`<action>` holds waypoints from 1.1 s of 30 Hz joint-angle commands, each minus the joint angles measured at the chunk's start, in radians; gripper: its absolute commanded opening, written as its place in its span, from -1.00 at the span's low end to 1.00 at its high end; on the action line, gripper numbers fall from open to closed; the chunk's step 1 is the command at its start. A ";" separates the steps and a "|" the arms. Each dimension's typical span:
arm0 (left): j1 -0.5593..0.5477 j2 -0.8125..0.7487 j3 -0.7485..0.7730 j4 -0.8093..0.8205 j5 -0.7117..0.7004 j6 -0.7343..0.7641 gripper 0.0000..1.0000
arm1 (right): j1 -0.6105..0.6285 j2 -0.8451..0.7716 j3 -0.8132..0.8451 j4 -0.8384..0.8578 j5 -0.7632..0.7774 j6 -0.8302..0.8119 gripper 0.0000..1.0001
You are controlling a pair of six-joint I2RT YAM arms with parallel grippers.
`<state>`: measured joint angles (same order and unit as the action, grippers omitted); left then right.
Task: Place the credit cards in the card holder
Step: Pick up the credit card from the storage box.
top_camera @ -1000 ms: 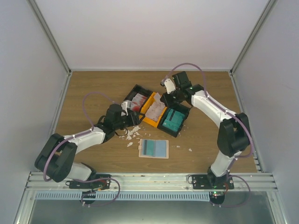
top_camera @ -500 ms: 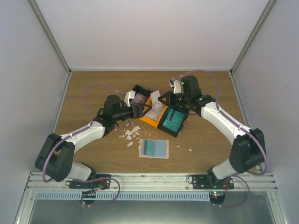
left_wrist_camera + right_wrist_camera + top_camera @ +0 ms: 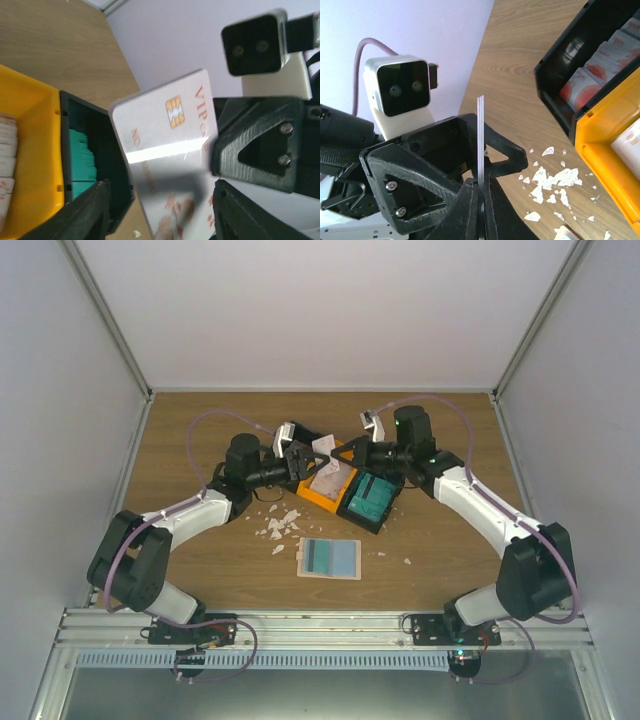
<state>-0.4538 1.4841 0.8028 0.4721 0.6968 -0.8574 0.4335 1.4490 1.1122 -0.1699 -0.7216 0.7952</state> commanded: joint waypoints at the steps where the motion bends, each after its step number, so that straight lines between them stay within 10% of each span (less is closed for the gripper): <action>1: 0.014 0.020 0.035 0.148 0.078 -0.075 0.04 | -0.003 -0.018 -0.029 0.090 -0.078 0.034 -0.99; 11: 0.036 0.001 0.042 0.229 0.154 -0.104 -0.99 | -0.008 -0.022 -0.050 0.167 -0.132 0.057 -0.85; 20: 0.044 -0.086 0.030 0.251 0.221 -0.071 -1.00 | -0.055 -0.139 -0.144 0.338 -0.106 0.070 -0.02; 33: 0.043 -0.176 0.028 0.270 0.361 -0.002 -1.00 | -0.053 -0.231 -0.177 0.501 -0.267 -0.046 0.01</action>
<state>-0.4156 1.3403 0.8219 0.6773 0.9871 -0.9039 0.3832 1.2499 0.9436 0.2371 -0.9001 0.8001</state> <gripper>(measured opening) 0.034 0.524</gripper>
